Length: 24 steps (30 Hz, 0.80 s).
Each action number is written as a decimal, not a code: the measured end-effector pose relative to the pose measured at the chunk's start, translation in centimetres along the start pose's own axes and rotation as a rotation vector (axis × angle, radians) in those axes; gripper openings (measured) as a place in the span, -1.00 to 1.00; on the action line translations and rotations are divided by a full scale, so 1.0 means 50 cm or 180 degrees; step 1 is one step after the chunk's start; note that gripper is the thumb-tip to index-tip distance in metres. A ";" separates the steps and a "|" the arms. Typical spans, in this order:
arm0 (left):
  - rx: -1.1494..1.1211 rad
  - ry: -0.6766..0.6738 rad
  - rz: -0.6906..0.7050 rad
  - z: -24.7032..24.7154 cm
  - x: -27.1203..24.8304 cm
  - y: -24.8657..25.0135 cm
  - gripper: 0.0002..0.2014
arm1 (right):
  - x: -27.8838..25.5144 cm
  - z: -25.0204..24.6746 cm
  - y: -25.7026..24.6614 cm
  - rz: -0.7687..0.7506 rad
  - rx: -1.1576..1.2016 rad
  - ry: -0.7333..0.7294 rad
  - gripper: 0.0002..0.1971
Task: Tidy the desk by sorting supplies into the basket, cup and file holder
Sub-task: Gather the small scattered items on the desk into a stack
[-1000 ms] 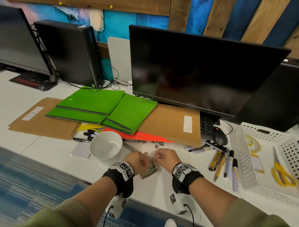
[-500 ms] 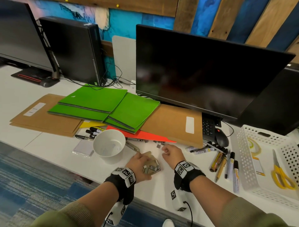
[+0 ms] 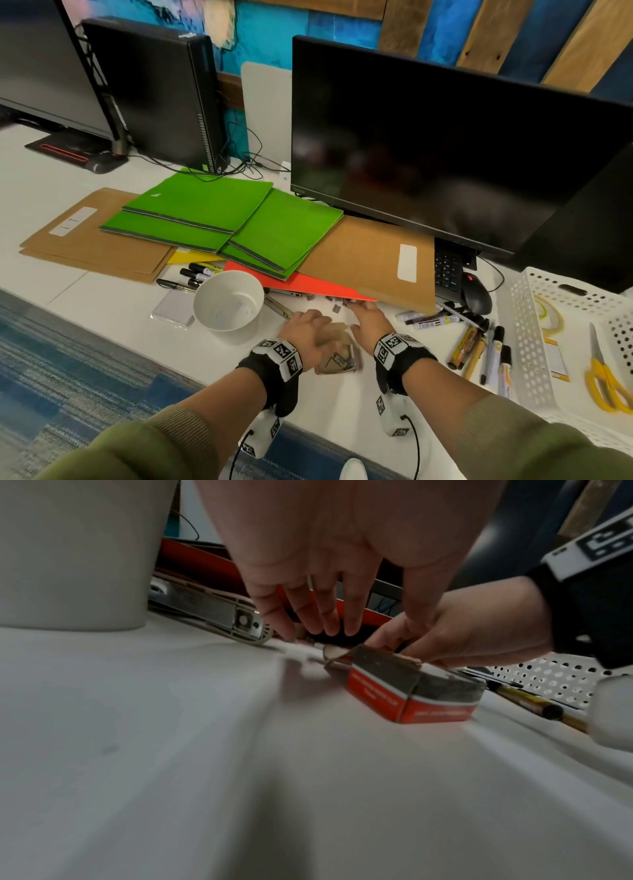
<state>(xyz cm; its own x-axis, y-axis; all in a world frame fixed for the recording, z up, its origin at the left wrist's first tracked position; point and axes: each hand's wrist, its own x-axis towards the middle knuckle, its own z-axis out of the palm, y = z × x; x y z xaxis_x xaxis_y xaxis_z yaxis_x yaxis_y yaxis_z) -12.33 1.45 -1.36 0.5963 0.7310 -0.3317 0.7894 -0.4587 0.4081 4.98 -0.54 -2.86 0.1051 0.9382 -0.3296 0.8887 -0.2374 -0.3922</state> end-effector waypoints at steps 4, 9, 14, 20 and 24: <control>0.0269 -0.0159 -0.0033 -0.010 0.019 0.012 -0.39 | -0.007 0.002 0.021 0.0021 0.0195 0.0111 -0.57; 0.0383 -0.0327 -0.0108 -0.010 0.041 0.036 -0.37 | -0.020 0.009 0.036 -0.0011 0.0397 0.0274 -0.72; 0.0411 -0.0294 -0.0283 0.003 0.064 0.044 -0.40 | -0.030 0.013 0.044 -0.0028 0.0491 0.0400 -0.80; 0.0522 -0.0130 -0.0221 0.005 0.063 0.042 -0.43 | -0.037 0.017 0.044 0.0033 0.0388 0.0466 -0.85; 0.0501 -0.0201 -0.0221 -0.003 0.056 0.040 -0.43 | -0.043 0.018 0.041 0.0118 0.0427 0.0554 -0.85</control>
<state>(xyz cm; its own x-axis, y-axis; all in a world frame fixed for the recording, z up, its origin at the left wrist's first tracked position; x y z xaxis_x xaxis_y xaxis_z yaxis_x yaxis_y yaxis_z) -9.11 2.65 -1.34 0.5438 0.7328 -0.4091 0.8390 -0.4854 0.2457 6.18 -3.30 -3.75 0.2225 0.9548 -0.1972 0.8167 -0.2930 -0.4971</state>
